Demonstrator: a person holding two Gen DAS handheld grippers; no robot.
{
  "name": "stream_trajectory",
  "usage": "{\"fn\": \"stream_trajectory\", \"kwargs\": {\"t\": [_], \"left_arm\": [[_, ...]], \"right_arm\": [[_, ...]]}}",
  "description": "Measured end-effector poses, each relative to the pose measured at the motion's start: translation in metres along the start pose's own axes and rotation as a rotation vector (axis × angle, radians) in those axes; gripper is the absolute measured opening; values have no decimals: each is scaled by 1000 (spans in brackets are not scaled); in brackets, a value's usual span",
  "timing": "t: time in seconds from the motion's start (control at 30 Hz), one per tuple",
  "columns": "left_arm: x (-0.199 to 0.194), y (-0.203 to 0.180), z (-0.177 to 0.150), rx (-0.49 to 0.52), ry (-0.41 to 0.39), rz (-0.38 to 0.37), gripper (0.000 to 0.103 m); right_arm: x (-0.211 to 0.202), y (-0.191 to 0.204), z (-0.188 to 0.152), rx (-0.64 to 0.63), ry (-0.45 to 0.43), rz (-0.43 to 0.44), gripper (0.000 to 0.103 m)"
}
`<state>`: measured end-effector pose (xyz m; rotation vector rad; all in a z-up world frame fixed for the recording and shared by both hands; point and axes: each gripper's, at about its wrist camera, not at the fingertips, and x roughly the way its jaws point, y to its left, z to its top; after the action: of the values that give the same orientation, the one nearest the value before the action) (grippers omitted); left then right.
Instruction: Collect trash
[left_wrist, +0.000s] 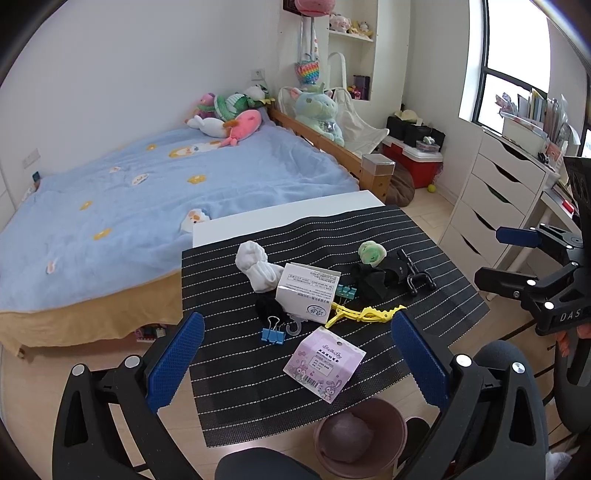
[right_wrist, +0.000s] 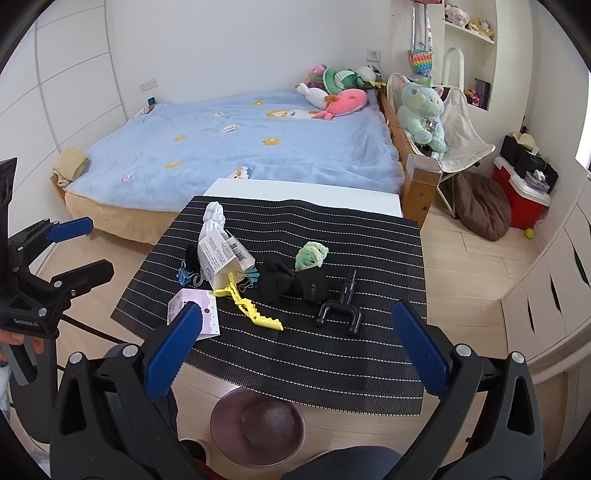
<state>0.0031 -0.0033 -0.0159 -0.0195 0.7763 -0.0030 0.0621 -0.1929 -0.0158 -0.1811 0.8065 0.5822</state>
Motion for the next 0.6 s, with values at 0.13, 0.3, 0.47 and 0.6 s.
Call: {"fn": "stream_trajectory", "kwargs": {"t": [0.13,0.3,0.47,0.6], "left_arm": [[1,0,0,-1,5,2,97],[1,0,-1,-3,6,1,97],[1,0,-1,-1,8,0,97],[2,0,-2,-3,10,-1,97]], "right_arm": [[0,-1,0,4,4,4,100],[1,0,0,-3,-4,7,100],[1,0,-1,-2,-1,9,100],[1,0,-1,-3,4,17,100]]}}
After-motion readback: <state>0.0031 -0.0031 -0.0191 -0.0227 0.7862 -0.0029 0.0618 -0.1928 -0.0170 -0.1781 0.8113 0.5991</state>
